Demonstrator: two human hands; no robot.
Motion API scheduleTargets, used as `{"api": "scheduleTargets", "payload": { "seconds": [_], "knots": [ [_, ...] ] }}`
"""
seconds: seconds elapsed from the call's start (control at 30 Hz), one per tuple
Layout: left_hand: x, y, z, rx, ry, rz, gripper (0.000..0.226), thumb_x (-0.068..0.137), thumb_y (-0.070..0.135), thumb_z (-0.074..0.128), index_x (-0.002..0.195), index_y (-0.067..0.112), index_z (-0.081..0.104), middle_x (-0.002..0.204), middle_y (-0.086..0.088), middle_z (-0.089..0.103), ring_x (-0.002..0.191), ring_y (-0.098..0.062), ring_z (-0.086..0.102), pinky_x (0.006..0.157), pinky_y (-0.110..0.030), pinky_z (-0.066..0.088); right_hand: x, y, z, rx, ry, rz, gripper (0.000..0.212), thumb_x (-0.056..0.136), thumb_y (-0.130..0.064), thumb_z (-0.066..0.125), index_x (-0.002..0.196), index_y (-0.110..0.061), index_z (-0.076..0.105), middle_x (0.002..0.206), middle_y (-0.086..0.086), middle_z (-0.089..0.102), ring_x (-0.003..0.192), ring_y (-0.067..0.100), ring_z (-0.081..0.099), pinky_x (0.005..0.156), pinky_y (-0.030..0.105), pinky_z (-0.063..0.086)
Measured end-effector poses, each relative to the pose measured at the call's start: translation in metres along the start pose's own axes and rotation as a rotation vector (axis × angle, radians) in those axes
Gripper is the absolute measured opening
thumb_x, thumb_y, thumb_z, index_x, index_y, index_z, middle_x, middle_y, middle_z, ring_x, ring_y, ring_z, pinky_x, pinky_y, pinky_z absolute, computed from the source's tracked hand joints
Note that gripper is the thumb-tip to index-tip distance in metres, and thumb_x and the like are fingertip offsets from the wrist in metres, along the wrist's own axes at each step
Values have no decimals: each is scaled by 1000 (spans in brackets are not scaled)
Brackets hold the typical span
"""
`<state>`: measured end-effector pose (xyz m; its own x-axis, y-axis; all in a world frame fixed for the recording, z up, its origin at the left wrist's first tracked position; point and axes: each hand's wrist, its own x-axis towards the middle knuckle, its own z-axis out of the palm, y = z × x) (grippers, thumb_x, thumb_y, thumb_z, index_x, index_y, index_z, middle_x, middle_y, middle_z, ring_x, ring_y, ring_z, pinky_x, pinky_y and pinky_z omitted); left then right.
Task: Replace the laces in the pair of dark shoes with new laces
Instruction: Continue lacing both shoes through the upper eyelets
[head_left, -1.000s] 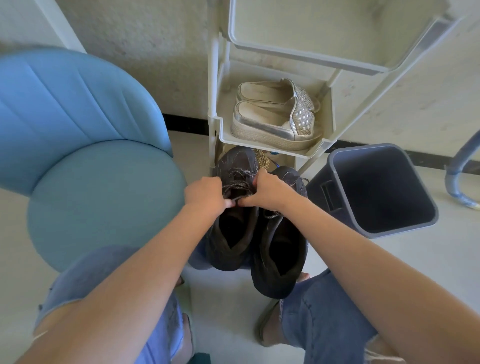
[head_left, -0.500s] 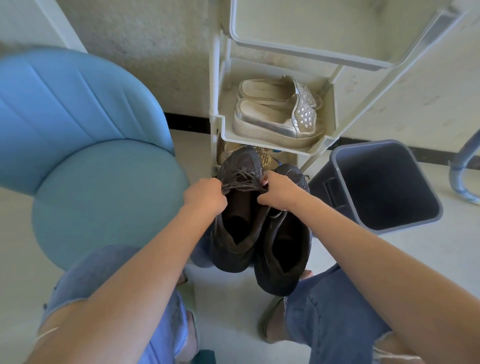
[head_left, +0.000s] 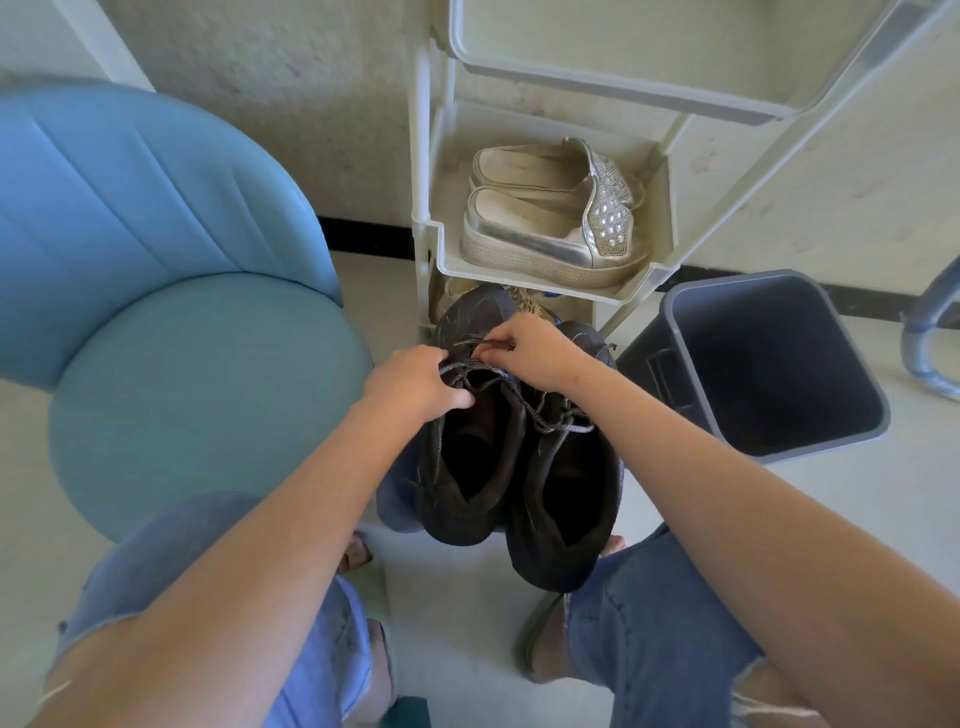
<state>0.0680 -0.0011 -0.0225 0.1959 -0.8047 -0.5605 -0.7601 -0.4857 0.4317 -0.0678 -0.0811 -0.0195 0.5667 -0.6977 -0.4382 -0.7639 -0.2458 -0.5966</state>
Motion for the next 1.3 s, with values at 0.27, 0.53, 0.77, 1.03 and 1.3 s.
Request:
{"api": "scheduleTargets", "payload": {
  "seconds": [0.27, 0.53, 0.77, 1.03, 1.3],
  "knots": [
    [2, -1, 0, -103, -19, 3, 34, 78, 38, 69, 110, 25, 66, 81, 4, 61, 71, -13, 56, 57, -22, 41, -1, 3, 4, 63, 23, -48, 19, 87, -17, 68, 96, 0, 69, 88, 4, 60, 83, 13, 53, 80, 29, 43],
    [3, -3, -7, -240, -117, -46, 38, 81, 37, 71, 114, 20, 65, 56, 3, 49, 50, -11, 46, 44, -20, 32, 1, -4, 10, -204, 79, -216, 14, 84, -10, 64, 96, -16, 67, 101, -1, 49, 91, 17, 55, 84, 35, 48],
    [1, -5, -11, -338, -187, -136, 26, 83, 37, 70, 90, 15, 57, 61, -2, 38, 54, -15, 32, 49, -23, 27, 7, -3, 8, -148, 72, -114, 14, 88, -10, 64, 100, -13, 71, 102, 1, 70, 99, 18, 62, 91, 38, 51],
    [-2, 0, -12, -360, -180, -138, 28, 81, 34, 72, 99, 14, 63, 62, -1, 43, 53, -13, 37, 46, -21, 30, 6, -2, 8, 139, 140, 10, 4, 91, -7, 61, 93, -10, 61, 83, -1, 64, 60, 8, 57, 70, 22, 49],
    [-3, 1, -9, -361, -93, -123, 20, 82, 22, 67, 97, 9, 69, 54, -1, 43, 46, -13, 38, 43, -19, 25, 3, 6, -9, 182, -91, 47, 17, 89, -3, 55, 102, -7, 65, 64, -10, 64, 48, 0, 53, 47, 6, 37]
  ]
}}
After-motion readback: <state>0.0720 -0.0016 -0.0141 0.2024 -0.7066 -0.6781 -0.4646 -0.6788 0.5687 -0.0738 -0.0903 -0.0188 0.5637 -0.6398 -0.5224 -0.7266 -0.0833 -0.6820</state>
